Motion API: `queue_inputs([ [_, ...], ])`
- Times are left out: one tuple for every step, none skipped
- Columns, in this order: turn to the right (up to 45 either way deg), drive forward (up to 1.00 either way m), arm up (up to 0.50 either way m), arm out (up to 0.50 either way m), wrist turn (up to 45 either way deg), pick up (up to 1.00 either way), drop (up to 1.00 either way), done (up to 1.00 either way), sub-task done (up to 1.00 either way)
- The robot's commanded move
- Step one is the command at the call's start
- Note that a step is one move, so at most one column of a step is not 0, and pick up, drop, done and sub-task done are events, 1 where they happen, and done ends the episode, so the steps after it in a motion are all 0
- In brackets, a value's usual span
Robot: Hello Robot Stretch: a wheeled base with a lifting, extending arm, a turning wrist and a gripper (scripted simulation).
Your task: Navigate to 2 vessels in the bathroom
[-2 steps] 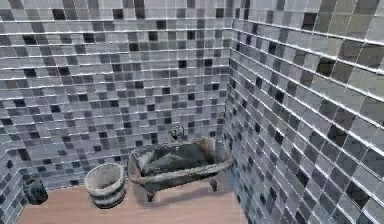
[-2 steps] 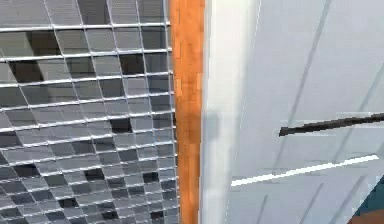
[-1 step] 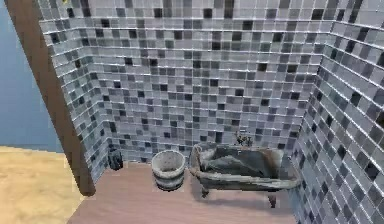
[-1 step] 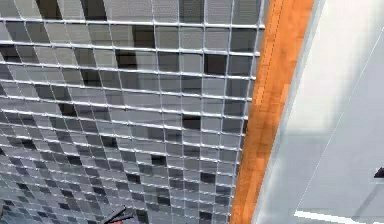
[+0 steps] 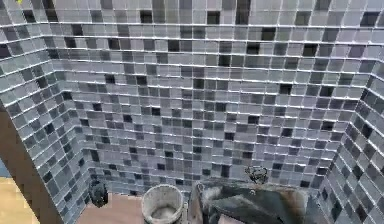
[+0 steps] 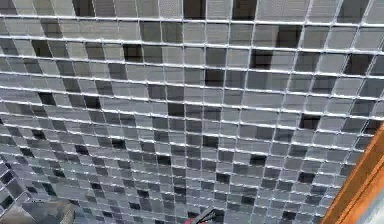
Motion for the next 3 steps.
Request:
queue_inputs([
  [24.0, 0.00, 0.00, 0.00, 0.0, 0.00, 0.00, 0.00, 0.00],
  [0.0, 0.00, 0.00, 0.00, 0.0, 0.00, 0.00, 0.00, 1.00],
  [-12.0, 0.00, 0.00, 0.00, 0.0, 0.00, 0.00, 0.00, 0.00],
])
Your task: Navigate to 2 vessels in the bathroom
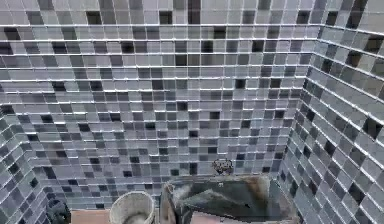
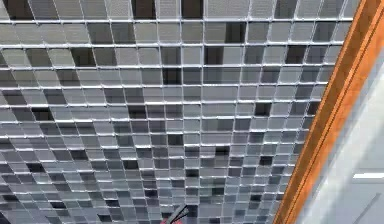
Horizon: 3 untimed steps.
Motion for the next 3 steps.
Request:
queue_inputs([
  [0.0, 0.15, 0.00, 0.00, 0.0, 0.00, 0.00, 0.00, 0.00],
  [-27.0, 0.00, 0.00, 0.00, 0.0, 0.00, 0.00, 0.00, 0.00],
  [0.0, 0.00, 0.00, 0.00, 0.0, 0.00, 0.00, 1.00, 0.00],
])
